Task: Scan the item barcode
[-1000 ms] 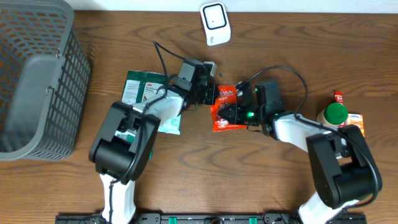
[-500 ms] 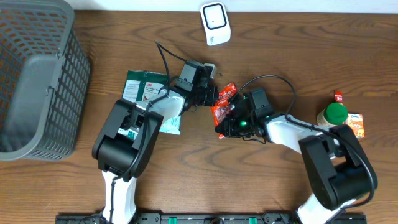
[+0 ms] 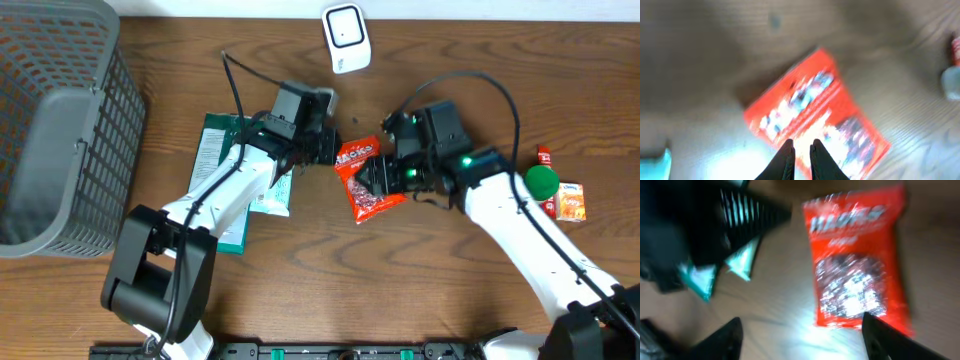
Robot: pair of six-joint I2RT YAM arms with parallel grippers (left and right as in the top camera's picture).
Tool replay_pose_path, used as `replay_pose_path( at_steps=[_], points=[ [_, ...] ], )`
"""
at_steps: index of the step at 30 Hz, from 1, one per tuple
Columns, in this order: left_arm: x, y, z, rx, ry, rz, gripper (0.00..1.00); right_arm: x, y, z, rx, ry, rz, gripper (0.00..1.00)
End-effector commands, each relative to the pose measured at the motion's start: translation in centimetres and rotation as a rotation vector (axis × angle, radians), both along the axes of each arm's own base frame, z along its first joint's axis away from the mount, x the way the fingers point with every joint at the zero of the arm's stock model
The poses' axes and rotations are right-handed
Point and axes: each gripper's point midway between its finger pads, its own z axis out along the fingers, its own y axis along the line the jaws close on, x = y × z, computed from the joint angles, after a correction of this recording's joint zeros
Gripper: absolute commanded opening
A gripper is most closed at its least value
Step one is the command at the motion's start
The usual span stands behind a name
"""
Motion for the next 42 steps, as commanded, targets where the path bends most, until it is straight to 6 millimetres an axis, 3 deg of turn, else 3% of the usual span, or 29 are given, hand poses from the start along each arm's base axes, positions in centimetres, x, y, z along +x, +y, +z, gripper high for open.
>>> replay_pose_path(
  at_steps=[1,5,9,12,17,25,28,34,42],
  points=[
    [-1.9,0.3,-2.5,0.037,0.116,0.005,0.14,3.0,-2.7,1.8,-0.115,-0.140,0.007,0.76],
    [-4.0,-1.1,-3.5,0.019,0.193,-0.055,0.15,4.1,-4.9,1.2,-0.102,-0.127,-0.016,0.78],
    [-5.4,-2.5,-3.9,0.027,0.210,-0.098,0.15,4.3,-5.1,0.1,0.012,-0.083,0.053,0.79],
    [-6.0,-3.3,-3.9,0.035,0.205,-0.121,0.15,4.6,-5.2,-2.0,0.071,-0.027,0.077,0.79],
    [-6.1,-3.3,-4.6,0.119,0.162,-0.109,0.15,5.1,-4.4,-5.0,0.157,0.002,0.165,0.71],
    [-6.1,-3.1,-5.3,0.186,0.134,-0.097,0.15,6.5,-3.8,-7.9,0.205,0.007,0.176,0.61],
    [-6.3,-3.0,-6.6,0.200,0.156,-0.097,0.15,6.4,-3.8,-9.2,0.205,0.036,0.171,0.61],
    [-6.7,-2.7,-9.2,0.232,0.207,-0.098,0.15,6.0,-3.9,-9.7,0.205,0.062,0.167,0.59],
    [-6.7,-2.6,-9.5,0.237,0.213,-0.098,0.15,5.5,-3.9,-10.5,0.206,0.096,0.163,0.58]
  ],
)
